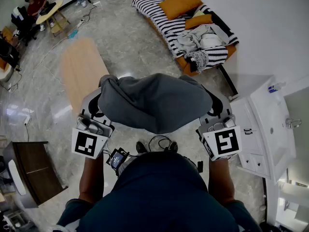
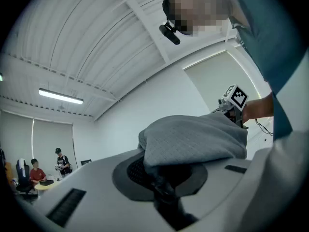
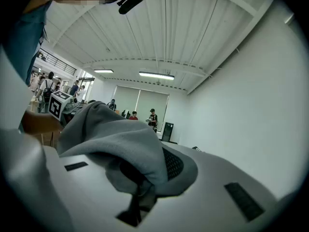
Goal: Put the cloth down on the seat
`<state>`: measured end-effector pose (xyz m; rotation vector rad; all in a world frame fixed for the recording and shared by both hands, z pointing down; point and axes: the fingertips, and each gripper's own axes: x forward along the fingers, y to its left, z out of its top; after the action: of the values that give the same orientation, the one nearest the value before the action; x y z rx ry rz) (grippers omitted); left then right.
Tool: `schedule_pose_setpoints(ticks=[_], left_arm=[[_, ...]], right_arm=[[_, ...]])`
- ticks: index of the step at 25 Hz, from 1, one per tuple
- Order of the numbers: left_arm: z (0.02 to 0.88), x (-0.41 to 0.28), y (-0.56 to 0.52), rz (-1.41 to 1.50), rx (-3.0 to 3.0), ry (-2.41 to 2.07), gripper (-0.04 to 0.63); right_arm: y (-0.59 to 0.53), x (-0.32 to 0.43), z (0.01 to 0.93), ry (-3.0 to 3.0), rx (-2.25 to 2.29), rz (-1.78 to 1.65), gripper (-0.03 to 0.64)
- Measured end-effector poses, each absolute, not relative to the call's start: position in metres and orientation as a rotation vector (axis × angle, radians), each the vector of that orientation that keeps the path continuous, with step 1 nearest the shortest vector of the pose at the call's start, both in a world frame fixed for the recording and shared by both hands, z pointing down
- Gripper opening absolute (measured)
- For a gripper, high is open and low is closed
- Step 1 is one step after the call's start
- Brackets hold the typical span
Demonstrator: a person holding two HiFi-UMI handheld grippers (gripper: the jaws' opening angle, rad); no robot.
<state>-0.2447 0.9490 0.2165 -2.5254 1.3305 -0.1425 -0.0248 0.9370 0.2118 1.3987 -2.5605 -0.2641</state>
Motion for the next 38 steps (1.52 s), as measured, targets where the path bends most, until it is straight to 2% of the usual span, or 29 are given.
schedule_pose_setpoints(ticks=[21, 38], left_arm=[[0.217, -0.287, 0.922, -0.084, -2.605, 1.225, 0.049], [0.232, -0.182, 0.844, -0.178, -2.584, 1.303, 0.049]], right_arm=[[0.924, -0.07, 0.216, -2.514, 1.502, -0.199, 0.04], [0.832, 0.032, 0.233, -2.633, 1.401, -0.128, 0.04]])
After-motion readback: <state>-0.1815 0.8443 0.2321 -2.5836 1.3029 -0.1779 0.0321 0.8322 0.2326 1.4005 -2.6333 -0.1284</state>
